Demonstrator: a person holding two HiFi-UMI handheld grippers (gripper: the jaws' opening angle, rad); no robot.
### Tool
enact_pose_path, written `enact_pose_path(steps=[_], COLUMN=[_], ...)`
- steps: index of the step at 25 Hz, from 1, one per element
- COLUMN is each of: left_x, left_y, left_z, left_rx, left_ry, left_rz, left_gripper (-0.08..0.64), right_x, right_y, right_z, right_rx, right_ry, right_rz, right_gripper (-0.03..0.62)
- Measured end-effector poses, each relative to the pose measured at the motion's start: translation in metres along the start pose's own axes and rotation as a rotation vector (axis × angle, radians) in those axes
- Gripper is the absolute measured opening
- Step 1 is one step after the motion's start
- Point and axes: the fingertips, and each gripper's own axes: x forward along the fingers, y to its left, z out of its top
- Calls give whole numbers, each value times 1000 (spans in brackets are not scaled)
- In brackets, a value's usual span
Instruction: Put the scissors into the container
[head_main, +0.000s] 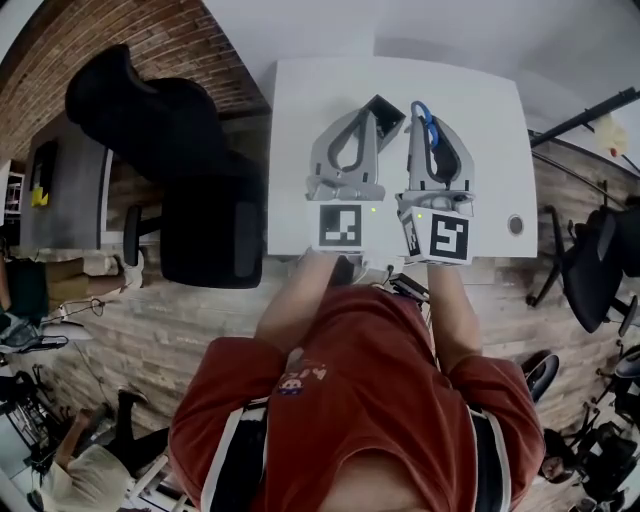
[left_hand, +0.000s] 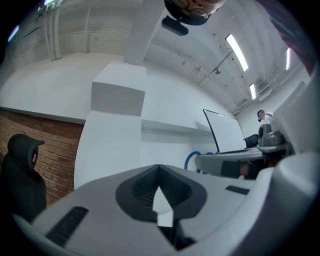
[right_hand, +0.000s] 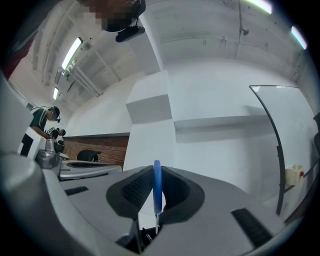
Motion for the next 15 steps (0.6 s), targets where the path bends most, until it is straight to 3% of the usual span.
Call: enact_pose_path(steps=[15], left_x=[30], left_y=[29], left_z=[-19], left_rx=[-21], left_ry=[6], left_rz=[-12], left_gripper=[12], right_x=[41], right_y=[4], right_z=[-21], right_rx=[1], right_ry=[22], right_rz=[-7], right_gripper=[52])
